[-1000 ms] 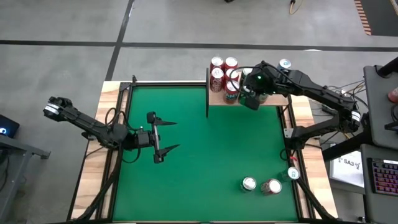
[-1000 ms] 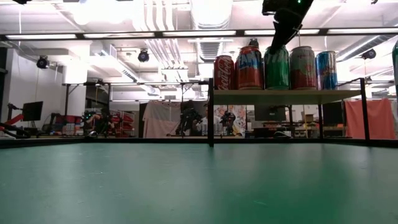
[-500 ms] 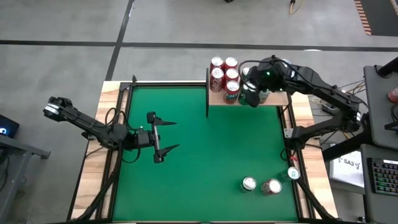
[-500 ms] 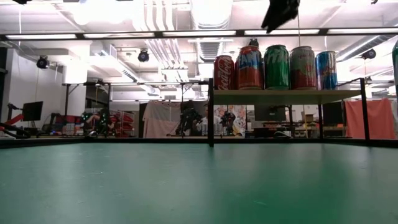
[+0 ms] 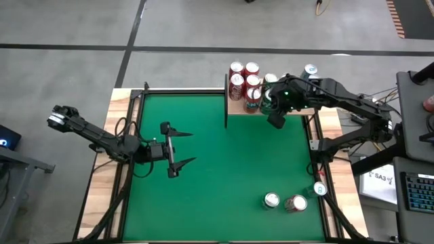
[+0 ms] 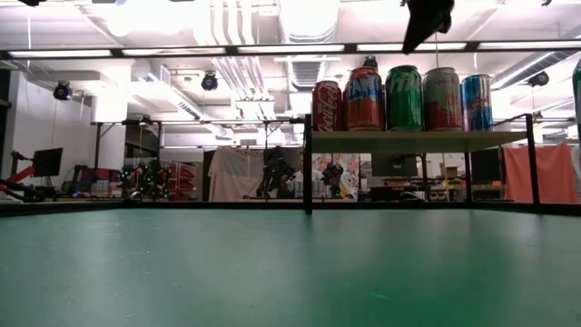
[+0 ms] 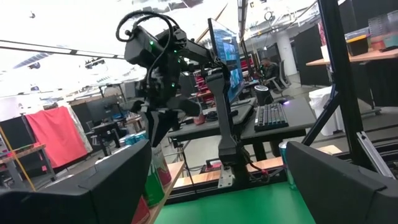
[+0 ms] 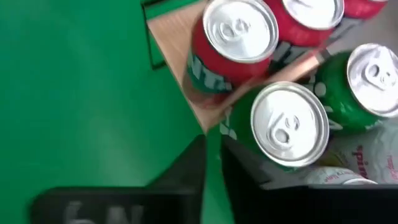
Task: Place canned beverage on shelf
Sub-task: Put the top green soda can on the shelf aligned with the other green soda can
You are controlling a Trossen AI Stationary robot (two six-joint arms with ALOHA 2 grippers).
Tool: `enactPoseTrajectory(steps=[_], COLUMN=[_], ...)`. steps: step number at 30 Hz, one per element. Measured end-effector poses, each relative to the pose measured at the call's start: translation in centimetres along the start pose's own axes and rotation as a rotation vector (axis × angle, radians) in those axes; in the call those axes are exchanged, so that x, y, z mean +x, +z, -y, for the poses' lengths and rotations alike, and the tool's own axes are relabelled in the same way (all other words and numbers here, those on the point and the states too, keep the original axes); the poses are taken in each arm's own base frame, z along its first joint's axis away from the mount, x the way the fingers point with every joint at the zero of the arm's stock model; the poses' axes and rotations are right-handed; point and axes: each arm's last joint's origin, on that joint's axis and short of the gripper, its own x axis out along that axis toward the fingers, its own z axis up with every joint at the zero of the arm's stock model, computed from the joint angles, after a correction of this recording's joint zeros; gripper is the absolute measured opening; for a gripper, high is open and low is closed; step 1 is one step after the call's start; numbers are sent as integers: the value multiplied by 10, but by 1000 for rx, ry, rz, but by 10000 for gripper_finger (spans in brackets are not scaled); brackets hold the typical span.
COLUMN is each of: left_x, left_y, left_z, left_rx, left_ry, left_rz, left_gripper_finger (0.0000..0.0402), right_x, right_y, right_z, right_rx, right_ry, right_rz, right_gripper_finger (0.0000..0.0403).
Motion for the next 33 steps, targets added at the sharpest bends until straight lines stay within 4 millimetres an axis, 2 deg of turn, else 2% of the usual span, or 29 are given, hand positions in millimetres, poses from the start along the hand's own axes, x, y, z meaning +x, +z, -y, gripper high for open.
enactPoseTrajectory(steps=[2, 7, 22, 33], left_x=[0, 0, 0, 0], left_y=[0, -1, 0, -1], left_z=[0, 0, 0, 0], left_rx=[1, 3, 3, 3], left_ry=[-1, -2, -2, -2], left_rz=[-2, -5, -5, -5], left_gripper_finger=[355, 355, 355, 355], right_x=[4, 9, 20, 20], right_y=[-2, -2, -7, -7], right_z=[0, 1, 3, 3], right_rx=[-9, -13, -75, -80], right_ry=[-22, -57, -186, -187], right_rz=[-13, -26, -68, -65], right_gripper_finger=[19, 10, 9, 9])
